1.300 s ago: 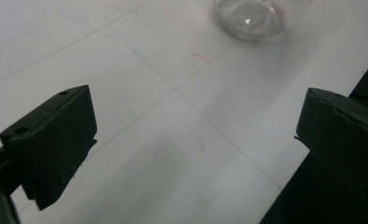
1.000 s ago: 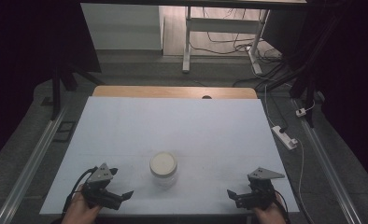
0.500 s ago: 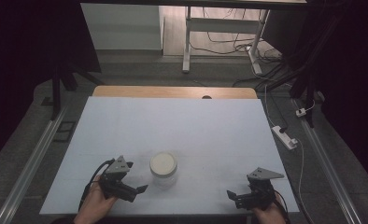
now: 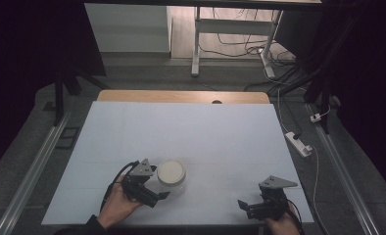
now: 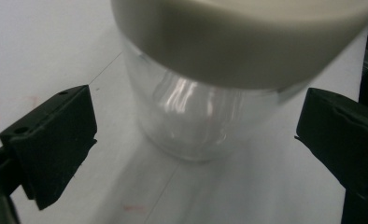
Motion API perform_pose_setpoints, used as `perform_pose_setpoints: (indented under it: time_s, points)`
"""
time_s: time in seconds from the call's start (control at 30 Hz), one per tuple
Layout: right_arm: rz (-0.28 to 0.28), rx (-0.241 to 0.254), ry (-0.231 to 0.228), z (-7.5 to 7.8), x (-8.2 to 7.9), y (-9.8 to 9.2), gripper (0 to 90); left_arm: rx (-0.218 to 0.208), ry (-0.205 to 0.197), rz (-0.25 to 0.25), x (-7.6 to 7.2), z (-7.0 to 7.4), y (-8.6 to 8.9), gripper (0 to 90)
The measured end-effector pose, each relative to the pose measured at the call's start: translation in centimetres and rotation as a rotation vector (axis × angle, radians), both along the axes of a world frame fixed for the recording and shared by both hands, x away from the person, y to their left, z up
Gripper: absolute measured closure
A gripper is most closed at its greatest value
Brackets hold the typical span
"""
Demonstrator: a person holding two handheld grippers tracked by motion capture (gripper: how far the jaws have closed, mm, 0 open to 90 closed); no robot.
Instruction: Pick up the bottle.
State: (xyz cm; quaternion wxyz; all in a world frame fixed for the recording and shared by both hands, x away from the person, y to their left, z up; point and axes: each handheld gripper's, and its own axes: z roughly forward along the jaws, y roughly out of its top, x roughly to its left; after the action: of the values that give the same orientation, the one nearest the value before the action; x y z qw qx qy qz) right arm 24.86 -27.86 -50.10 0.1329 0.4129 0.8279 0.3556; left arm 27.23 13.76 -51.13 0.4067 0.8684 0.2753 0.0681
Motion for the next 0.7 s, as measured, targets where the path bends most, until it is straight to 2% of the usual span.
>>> perform_pose_setpoints:
  time_s: [0.13, 0.27, 0.47, 0.7]
  points:
    - [0.000, 0.002, 0.001, 0.0, 0.0, 0.0, 0.0, -0.018, -0.005, -0.023, 0.6, -0.2, -0.6, 0.0]
    - [0.001, 0.003, 0.002, 0.0, 0.0, 0.0, 0.0, -0.005, -0.023, -0.038, 0.9, -0.3, -1.4, 0.0]
    - [0.006, 0.001, 0.000, 0.0, 0.0, 0.0, 0.0, -0.016, -0.015, -0.049, 1.4, -0.4, -2.1, 0.0]
    - [0.009, -0.001, 0.004, 0.0, 0.0, 0.1, 0.0, -0.021, -0.048, -0.070, 1.5, -0.1, -2.3, 3.5]
